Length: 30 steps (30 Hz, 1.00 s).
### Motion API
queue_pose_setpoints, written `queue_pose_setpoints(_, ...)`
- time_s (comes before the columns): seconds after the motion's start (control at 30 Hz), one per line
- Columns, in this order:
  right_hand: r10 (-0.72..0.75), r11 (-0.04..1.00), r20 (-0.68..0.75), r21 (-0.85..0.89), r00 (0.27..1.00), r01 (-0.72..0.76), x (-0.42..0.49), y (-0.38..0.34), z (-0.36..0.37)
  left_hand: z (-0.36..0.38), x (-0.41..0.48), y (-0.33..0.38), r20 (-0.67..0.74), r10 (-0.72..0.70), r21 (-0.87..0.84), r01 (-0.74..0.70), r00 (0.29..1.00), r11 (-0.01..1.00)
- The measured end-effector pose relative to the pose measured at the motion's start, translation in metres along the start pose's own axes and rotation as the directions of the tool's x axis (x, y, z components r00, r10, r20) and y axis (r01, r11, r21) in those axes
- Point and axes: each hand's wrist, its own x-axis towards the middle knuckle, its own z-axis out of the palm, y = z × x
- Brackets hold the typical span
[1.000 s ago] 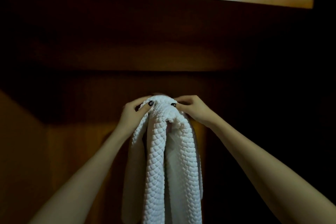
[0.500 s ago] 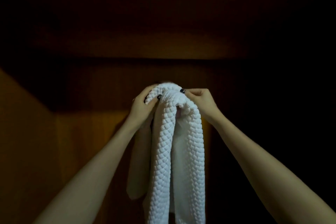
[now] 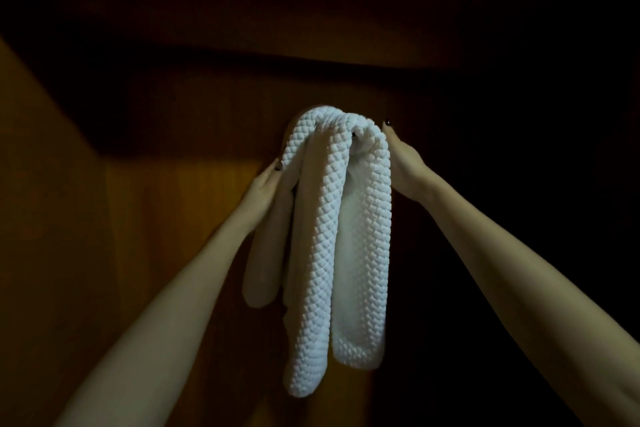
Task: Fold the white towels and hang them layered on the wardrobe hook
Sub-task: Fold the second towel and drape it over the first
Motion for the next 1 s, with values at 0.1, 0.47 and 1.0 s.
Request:
queue_pose_setpoints(0.1, 0.013, 1.0, 0.052, -0.017, 0.999, -0.012, 0.0, 0.004, -0.002, 0.006, -0.008, -0.015, 0.033, -0.151, -0.147, 0.155, 0.988, 0.977)
queue_pose_setpoints(0.47, -0.104, 0.961, 0.068, -0.248, 0.992, 0.118, -0.004, 0.052, -0.014, 0.001, -0.019, -0.01, -0.113, -0.188, -0.104, 0.176, 0.976, 0.979)
queue_pose_setpoints(1.0, 0.076, 0.995, 0.031, -0.063, 0.997, -0.074, -0.042, 0.084, -0.014, 0.009, -0.044, 0.03, -0.076, -0.225, -0.093, 0.217, 0.972, 0.972)
